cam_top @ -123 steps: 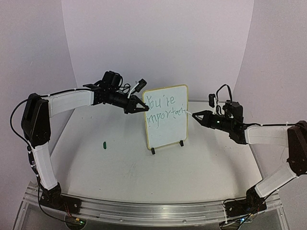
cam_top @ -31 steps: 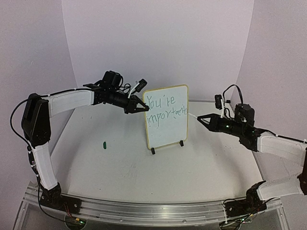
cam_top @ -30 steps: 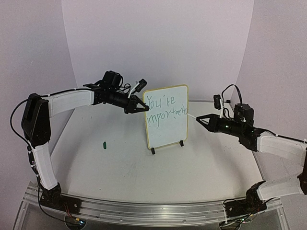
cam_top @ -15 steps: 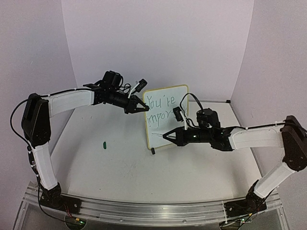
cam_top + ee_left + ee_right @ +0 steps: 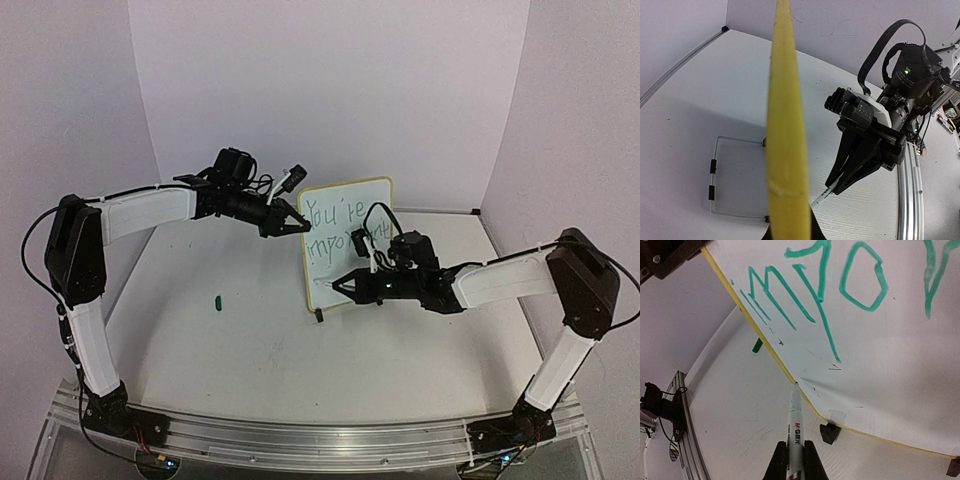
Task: Write a sentence on the whiteboard
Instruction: Pick up the sentence from the whiteboard.
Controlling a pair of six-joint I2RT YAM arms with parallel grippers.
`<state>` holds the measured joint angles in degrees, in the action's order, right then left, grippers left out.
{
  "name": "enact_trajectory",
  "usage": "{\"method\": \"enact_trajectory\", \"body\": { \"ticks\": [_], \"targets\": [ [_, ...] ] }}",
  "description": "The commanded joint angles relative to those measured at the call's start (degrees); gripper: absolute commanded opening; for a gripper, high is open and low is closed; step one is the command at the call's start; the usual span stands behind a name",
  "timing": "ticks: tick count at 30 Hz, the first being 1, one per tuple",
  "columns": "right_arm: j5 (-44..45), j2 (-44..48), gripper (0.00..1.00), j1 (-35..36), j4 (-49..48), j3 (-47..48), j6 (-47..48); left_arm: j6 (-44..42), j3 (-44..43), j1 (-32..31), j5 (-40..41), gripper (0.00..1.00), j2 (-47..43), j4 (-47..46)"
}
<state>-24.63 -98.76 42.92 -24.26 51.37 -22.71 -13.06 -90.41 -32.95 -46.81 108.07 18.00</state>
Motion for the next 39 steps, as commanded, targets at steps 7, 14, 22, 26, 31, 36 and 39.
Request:
{"method": "enact_trajectory", "body": {
  "ticks": [7,14,22,26,31,36,39],
  "targets": [
    [2.7,-2.6,0.00,0.2,-2.6,2.0,-1.8,-0.8,0.1,-1.3,-0.2,0.00,1.1,5.6],
    [2.5,-4.1,0.00,0.2,-2.6,0.7,-2.5,-0.9,0.1,-1.2,-0.2,0.00,0.9,5.6],
    [2.6,-5.0,0.00,0.2,-2.5,1.3,-2.5,-0.9,0.1,-1.3,-0.1,0.00,0.9,5.7],
    [3.0,-3.6,0.00,0.2,-2.9,1.2,-2.7,-0.9,0.1,-1.3,-0.1,0.00,0.9,5.7],
    [3.7,-0.9,0.00,0.2,-4.5,0.8,-2.8,-0.9,0.1,-1.3,-0.1,0.00,0.9,5.7],
    [4.4,1.0,0.00,0.2,-6.6,0.1,-3.5,-0.9,0.1,-1.3,-0.1,0.00,0.9,5.7],
    [5.2,1.6,0.00,0.2,-7.0,-0.3,-3.7,-0.9,0.1,-1.3,-0.1,0.00,0.9,5.8]
  ]
}}
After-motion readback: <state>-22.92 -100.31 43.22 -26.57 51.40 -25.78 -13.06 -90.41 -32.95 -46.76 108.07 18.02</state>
